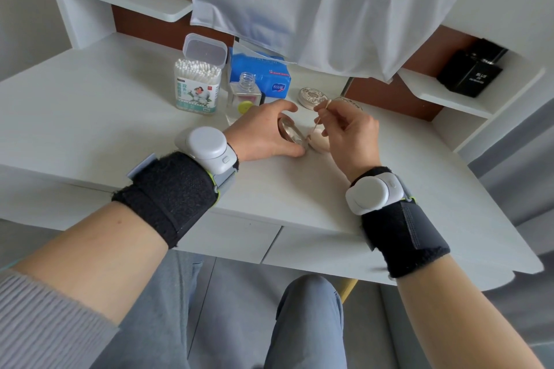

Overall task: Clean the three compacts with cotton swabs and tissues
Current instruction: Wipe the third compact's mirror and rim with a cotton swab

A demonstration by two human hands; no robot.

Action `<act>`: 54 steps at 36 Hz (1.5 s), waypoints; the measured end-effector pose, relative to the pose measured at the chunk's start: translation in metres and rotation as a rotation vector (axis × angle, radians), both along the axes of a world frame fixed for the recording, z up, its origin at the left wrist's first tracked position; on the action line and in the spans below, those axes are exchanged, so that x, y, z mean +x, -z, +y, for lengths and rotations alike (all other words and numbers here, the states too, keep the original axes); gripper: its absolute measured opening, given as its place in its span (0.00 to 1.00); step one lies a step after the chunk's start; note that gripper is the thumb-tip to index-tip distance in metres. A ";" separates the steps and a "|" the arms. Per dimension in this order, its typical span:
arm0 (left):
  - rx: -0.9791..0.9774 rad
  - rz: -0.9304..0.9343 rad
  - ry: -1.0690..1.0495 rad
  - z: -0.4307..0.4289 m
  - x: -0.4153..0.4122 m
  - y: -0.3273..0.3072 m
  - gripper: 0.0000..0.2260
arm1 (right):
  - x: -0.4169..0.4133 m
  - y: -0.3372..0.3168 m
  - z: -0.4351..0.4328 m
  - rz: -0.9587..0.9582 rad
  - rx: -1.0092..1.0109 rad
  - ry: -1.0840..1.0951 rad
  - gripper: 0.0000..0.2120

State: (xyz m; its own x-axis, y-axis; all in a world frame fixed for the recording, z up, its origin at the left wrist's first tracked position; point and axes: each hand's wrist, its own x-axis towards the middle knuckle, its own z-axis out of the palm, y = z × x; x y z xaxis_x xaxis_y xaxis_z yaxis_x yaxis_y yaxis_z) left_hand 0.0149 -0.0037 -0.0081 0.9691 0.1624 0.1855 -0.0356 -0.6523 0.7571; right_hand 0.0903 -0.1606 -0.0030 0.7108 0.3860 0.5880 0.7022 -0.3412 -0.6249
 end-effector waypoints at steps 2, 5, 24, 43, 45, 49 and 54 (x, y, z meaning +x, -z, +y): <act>0.000 0.001 0.000 0.000 0.000 0.000 0.36 | 0.000 0.000 0.000 0.003 -0.025 -0.001 0.06; 0.006 0.002 -0.001 0.000 -0.001 0.000 0.36 | 0.001 0.001 0.001 -0.007 -0.065 0.002 0.06; 0.004 0.007 -0.011 -0.001 -0.001 0.000 0.36 | 0.004 0.004 0.000 0.043 -0.118 -0.042 0.06; -0.020 0.001 0.000 -0.001 0.000 0.001 0.35 | 0.001 0.003 0.000 -0.059 -0.162 -0.051 0.06; -0.023 -0.004 -0.002 -0.001 0.000 0.001 0.35 | 0.000 0.002 0.000 -0.050 -0.128 -0.057 0.06; -0.007 -0.010 -0.005 0.000 -0.001 0.000 0.34 | 0.001 0.004 0.000 -0.053 -0.152 -0.058 0.06; -0.008 -0.015 0.006 0.001 0.000 0.001 0.35 | -0.002 0.003 0.000 0.007 -0.149 -0.071 0.06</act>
